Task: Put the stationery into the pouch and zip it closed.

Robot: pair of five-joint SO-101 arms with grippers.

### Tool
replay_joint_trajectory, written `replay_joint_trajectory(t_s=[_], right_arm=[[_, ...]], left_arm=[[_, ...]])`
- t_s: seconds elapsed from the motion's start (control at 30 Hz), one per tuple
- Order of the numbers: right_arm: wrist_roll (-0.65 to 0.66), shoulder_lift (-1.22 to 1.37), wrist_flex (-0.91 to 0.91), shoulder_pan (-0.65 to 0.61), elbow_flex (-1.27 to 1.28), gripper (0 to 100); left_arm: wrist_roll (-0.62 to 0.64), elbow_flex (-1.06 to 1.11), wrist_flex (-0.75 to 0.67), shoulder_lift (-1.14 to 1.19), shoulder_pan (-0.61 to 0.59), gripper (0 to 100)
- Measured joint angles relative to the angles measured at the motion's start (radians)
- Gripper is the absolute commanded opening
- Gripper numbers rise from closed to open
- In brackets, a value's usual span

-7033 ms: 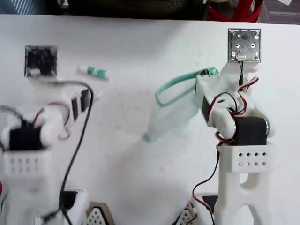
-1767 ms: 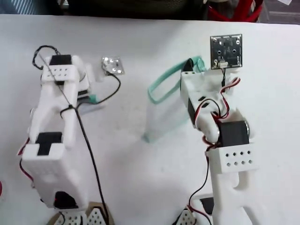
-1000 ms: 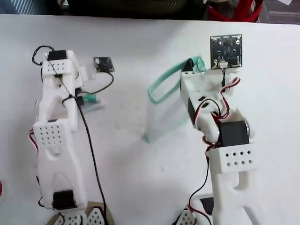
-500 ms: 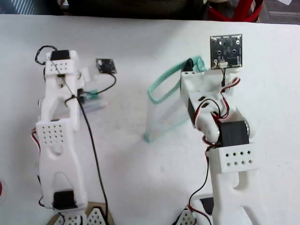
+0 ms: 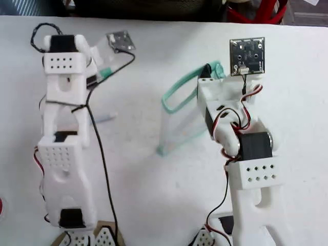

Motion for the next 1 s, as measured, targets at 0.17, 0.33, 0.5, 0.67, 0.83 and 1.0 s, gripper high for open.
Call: replay_joint_trajectory(t_s=[0.17, 0.33, 0.5, 0.67, 0.83, 1.0], right_arm=[[0.0, 0.0, 0.0, 0.0, 0.0, 24.0], [0.0, 0.0, 0.0, 0.0, 0.0, 24.0], [0.0, 0.0, 0.0, 0.0, 0.0, 24.0], [0.0, 0.0, 0.0, 0.0, 0.0, 24.0], [0.0, 0.0, 0.0, 0.0, 0.0, 24.0], [0.0, 0.0, 0.0, 0.0, 0.0, 24.0]], left_arm=[[0.198, 0.0, 0.002, -0.215, 0.009, 2], [0.281, 0.068, 0.002, -0.517, 0.054, 2], [0.288, 0.327, 0.0, -0.856, 0.167, 2], [0.361, 0.635, -0.106, -1.2, 0.253, 2], [0.555, 0.934, -0.328, -1.537, 0.308, 2], [0.802, 1.267, -0.638, -1.795, 0.407, 2]])
